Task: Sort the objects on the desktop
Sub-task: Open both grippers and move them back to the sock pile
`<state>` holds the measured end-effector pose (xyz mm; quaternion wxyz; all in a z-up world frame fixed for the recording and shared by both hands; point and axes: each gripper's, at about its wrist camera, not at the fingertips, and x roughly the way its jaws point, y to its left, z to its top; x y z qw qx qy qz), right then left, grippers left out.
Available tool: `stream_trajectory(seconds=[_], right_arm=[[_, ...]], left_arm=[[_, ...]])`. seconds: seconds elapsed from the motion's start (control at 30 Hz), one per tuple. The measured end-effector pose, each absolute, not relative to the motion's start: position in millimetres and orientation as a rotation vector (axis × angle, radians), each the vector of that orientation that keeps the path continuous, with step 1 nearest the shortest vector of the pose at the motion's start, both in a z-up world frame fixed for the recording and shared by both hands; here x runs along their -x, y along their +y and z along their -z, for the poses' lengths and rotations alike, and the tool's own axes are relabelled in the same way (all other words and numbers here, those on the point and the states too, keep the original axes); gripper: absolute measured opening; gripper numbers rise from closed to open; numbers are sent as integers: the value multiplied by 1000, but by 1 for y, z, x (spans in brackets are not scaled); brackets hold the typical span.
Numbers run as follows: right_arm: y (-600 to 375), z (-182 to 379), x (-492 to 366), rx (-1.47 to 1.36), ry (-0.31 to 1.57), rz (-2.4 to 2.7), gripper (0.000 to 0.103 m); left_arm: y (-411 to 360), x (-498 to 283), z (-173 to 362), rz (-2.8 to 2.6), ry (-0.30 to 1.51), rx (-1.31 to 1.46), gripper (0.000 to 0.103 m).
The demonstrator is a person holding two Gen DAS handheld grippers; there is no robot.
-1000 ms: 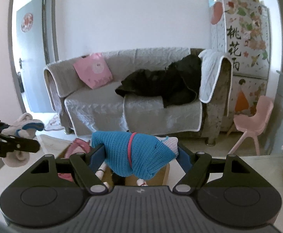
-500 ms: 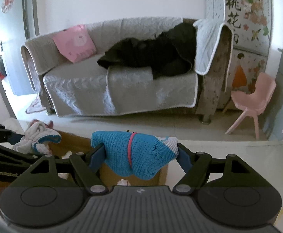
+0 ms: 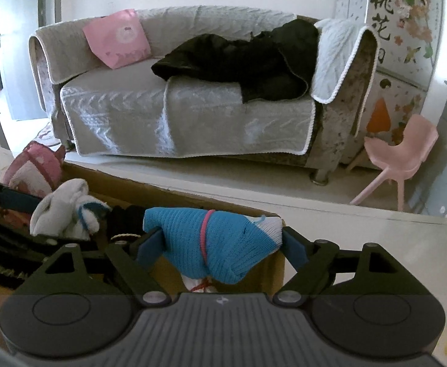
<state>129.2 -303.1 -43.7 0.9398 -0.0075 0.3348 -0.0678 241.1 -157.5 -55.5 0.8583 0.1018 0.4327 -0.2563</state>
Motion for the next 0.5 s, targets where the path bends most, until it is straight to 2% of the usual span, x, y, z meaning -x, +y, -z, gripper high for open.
stream_trajectory(seconds=[0.03, 0.1, 0.17, 0.33, 0.5], right_arm=[[-303, 43, -129, 12, 679, 138, 90], [-303, 38, -126, 11, 661, 145, 94], [-305, 31, -120, 2, 641, 141, 95], [-306, 1, -79, -37, 577, 103, 95], [-295, -22, 18, -59, 497, 16, 99]], left_arm=[[-156, -238, 53, 542, 901, -218, 94], [-154, -232, 47, 540, 884, -223, 97], [-147, -224, 40, 550, 866, -212, 102], [-120, -189, 13, 572, 824, -183, 103], [-76, -117, -13, 607, 748, -171, 103]])
